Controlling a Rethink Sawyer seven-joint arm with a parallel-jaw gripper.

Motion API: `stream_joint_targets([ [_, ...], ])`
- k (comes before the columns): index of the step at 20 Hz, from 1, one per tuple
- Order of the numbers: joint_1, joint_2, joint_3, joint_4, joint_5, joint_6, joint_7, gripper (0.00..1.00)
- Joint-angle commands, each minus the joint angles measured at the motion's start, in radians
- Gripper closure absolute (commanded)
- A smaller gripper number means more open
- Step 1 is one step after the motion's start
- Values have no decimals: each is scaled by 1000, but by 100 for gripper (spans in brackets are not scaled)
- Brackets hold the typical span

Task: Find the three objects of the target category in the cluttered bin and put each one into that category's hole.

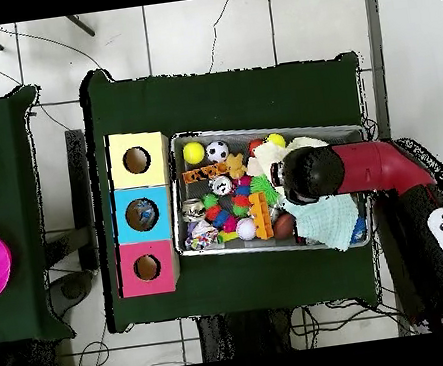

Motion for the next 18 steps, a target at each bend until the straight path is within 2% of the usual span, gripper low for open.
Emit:
stream_joint_targets([
  [1, -39, 103, 22, -45, -91, -55, -163, 0],
  [7, -45, 117, 28, -55, -113, -48, -168, 0],
  [11, -51, 130, 38, -93, -122, -23, -192, 0],
  [18, -68, 216, 52, -168, -149, -37, -243, 0],
])
